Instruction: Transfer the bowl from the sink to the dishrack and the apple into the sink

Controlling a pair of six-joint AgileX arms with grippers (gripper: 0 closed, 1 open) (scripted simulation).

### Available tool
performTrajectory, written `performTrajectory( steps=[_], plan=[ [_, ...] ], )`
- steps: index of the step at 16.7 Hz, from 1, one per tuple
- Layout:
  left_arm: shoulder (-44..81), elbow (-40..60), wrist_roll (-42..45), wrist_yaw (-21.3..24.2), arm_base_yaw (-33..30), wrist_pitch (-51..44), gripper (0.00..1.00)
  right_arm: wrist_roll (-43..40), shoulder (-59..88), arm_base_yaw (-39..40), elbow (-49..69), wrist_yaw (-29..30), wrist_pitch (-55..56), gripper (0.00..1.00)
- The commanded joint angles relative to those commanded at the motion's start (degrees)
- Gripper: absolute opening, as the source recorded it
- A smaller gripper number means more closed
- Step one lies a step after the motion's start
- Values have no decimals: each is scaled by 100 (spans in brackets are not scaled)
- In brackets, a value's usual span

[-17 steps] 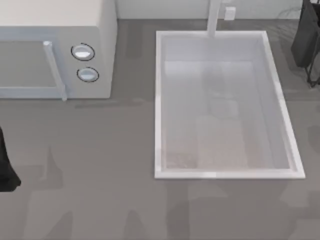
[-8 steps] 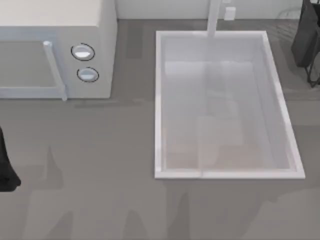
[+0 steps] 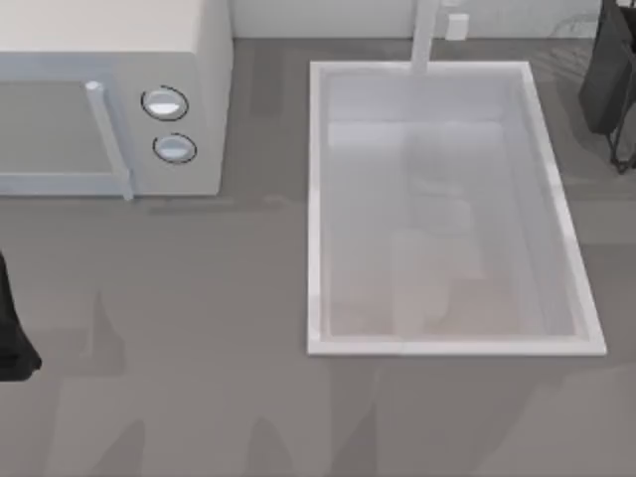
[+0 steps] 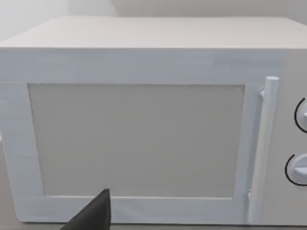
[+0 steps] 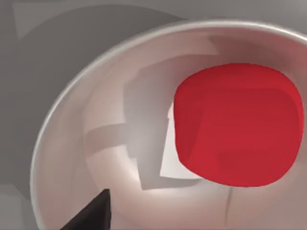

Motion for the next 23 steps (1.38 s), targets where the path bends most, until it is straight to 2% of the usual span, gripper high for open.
performTrajectory(
  steps=[3,9,15,23],
  plan=[
    [0,0,0,0,0,0,100,8,159,-1,-255,13,405,100],
    [0,0,0,0,0,0,100,26,815,-15,-1147,13,2019,100],
    [0,0,0,0,0,0,100,24,961,-17,-1318,0,2266,100],
    [0,0,0,0,0,0,100,24,961,-17,-1318,0,2266,40]
  ],
)
